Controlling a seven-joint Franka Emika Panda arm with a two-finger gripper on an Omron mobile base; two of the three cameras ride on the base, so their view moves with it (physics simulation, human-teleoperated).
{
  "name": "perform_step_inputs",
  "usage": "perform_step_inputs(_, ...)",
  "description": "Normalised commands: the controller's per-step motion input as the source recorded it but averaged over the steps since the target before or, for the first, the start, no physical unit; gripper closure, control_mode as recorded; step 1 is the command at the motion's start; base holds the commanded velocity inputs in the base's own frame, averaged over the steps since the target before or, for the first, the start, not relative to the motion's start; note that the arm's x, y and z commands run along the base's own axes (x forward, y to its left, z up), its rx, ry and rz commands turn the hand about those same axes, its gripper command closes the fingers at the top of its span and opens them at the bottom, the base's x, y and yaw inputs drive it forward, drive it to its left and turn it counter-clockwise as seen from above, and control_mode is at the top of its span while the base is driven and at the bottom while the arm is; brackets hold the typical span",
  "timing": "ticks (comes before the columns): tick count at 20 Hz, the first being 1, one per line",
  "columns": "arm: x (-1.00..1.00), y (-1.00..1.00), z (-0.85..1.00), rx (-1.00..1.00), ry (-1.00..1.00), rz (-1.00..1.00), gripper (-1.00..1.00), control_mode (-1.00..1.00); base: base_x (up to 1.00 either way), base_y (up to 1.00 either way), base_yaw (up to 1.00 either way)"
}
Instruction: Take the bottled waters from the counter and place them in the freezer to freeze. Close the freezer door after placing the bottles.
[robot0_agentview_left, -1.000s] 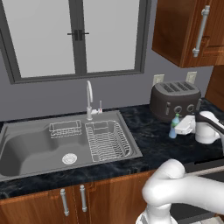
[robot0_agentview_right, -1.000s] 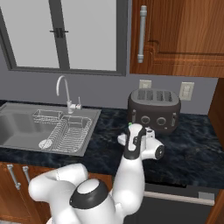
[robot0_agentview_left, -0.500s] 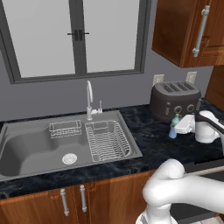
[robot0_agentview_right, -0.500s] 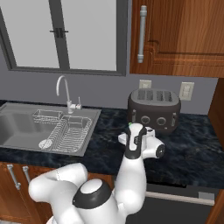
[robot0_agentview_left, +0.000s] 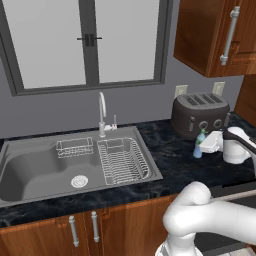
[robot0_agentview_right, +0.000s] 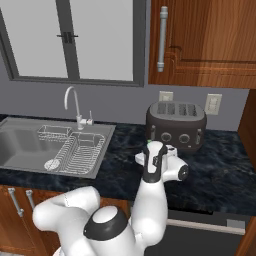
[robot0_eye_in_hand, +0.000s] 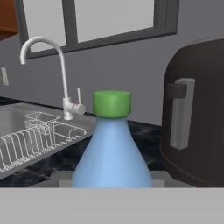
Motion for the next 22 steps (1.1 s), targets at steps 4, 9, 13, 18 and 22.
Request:
perform_step_inputs(4, -0.01, 0.0, 0.0, 0.0, 0.0, 0.0, 1.0, -1.0, 0.0, 0.0, 0.0)
perform_step_inputs(9, -0.41, 0.0, 0.06, 0.0, 0.0, -0.05, 1.0, -1.0, 0.0, 0.0, 0.0)
perform_step_inputs(13, -0.55, 0.19, 0.82, -0.03, 0.0, -0.19, 1.0, -1.0, 0.0, 0.0, 0.0)
perform_step_inputs(18, -0.87, 0.21, 1.0, -0.01, 0.0, -0.23, 1.0, -1.0, 0.0, 0.0, 0.0)
perform_step_inputs(22, -1.0, 0.34, 0.97, 0.0, 0.0, -0.27, 1.0, -1.0, 0.0, 0.0, 0.0)
